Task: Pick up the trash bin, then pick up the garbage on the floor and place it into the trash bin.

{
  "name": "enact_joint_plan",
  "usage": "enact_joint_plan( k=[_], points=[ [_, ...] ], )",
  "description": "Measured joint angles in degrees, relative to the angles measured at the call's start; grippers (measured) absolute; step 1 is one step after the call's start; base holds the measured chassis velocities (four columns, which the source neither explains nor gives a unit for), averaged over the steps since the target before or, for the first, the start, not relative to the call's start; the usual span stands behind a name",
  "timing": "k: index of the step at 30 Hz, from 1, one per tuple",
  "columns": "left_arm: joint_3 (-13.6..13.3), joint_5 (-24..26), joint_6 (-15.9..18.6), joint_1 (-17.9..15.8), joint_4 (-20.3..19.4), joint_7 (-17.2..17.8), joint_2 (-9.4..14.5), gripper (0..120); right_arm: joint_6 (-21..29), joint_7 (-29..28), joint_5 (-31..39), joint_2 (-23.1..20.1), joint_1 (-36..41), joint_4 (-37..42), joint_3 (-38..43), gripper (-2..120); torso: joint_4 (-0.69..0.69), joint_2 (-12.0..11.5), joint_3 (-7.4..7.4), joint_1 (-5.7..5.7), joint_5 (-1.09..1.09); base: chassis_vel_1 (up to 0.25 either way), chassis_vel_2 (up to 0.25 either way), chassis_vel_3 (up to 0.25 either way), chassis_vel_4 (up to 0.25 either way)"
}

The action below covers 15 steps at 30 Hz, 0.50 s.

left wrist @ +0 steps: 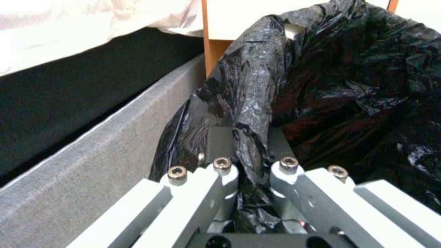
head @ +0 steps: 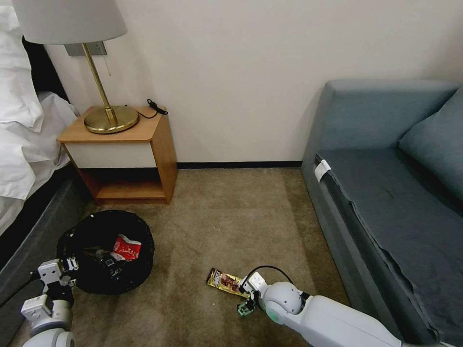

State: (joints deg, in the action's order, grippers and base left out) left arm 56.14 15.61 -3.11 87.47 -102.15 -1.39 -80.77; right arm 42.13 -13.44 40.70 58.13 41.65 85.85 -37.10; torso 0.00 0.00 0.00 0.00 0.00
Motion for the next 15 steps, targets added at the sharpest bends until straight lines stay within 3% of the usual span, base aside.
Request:
enact_joint_plan(
  k=[9,12,15],
  points=[
    [-0.2,-0.1,0.2,-0.5,0.5,0.0,-0.2,3,0.0,0.7,0.0,0.2,-0.2,-0.9,-0.1,88,0.00,0.0,0.00,0.00,0.00,0.000,0.000,0.000,0.000],
    [-0.2,0.0,0.2,-0.6,0.8,0.0,0.0,3,0.0,1.3,0.0,0.4,-0.3,-1.6,0.0,74,0.00,0.0,0.00,0.00,0.00,0.000,0.000,0.000,0.000],
    [-0.2,0.0,0.2,-0.7,0.9,0.0,0.1,3,0.0,1.6,0.0,0.5,-0.5,-1.8,0.1,67,0.00,0.0,0.00,0.00,0.00,0.000,0.000,0.000,0.000]
  ],
)
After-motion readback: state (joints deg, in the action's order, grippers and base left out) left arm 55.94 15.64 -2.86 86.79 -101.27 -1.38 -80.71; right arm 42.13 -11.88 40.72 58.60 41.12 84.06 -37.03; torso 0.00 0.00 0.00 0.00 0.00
